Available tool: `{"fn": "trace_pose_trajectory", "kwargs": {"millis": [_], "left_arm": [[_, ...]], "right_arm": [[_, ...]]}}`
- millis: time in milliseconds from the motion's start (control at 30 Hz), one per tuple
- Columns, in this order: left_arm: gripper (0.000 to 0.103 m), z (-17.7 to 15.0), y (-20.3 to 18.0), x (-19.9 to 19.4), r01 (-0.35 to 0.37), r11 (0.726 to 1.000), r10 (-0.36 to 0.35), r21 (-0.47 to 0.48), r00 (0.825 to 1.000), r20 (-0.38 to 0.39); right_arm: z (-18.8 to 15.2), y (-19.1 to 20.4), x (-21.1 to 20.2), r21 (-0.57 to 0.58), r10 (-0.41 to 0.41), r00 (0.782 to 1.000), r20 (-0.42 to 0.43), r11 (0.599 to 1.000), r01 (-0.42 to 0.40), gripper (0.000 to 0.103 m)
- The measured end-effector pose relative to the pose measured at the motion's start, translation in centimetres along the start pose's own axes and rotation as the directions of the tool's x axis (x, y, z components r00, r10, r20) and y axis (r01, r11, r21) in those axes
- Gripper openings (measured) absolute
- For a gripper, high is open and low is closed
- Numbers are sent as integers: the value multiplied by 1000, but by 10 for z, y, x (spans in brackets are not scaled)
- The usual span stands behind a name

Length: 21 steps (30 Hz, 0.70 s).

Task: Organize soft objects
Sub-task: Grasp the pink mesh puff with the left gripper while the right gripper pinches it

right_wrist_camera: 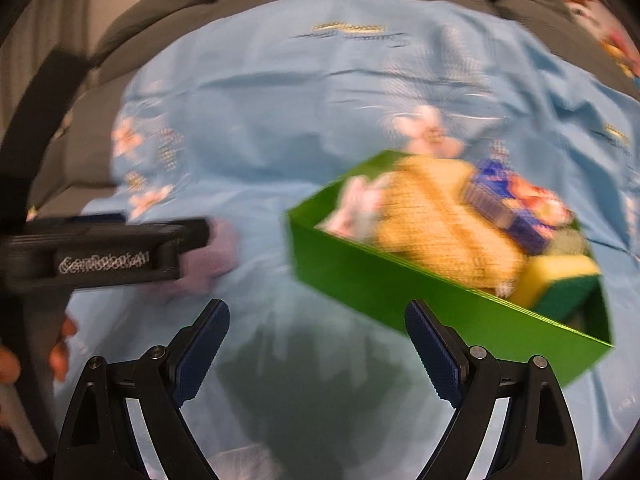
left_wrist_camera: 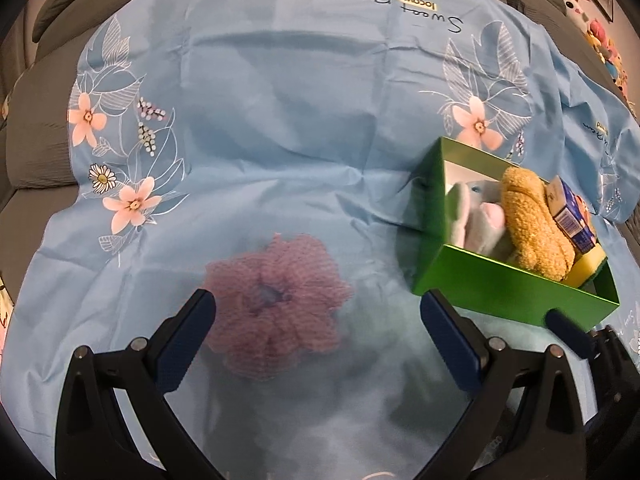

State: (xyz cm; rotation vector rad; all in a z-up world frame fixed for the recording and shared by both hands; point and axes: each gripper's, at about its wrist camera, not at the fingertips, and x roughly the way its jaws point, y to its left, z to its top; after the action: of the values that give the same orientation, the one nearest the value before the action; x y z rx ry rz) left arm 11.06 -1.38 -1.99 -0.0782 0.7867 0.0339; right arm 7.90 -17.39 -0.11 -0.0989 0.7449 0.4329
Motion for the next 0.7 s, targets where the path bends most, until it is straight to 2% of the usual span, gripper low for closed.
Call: {"fn": "trace_pose_trajectory", "kwargs": {"millis": [133, 367, 567, 633, 667, 700], "left_arm": [[102, 0, 18, 5, -2, 999, 2, -33, 1000, -23], [102, 1, 49, 7, -24, 996, 22, -87, 999, -26], [102, 1, 70, 12, -40, 990, 34, -132, 998, -46], [102, 1, 72, 13, -42, 990, 35, -135, 998, -51], [102, 1, 72, 14, -43, 990, 36, -134, 998, -54], [102, 0, 72, 15, -40, 990, 33, -132, 998, -60]], "right_arm": [[6, 24, 18, -33, 126, 992, -26, 991, -127, 90], [24, 44, 68, -12, 241, 967, -80, 970, -243, 90], [32, 62, 114, 14, 323, 929, -181, 945, -326, 88], [33, 64, 120, 23, 335, 920, -201, 941, -338, 62], [32, 62, 122, 37, 344, 914, -213, 938, -344, 36], [31, 61, 125, 49, 342, 913, -223, 939, -340, 22]]}}
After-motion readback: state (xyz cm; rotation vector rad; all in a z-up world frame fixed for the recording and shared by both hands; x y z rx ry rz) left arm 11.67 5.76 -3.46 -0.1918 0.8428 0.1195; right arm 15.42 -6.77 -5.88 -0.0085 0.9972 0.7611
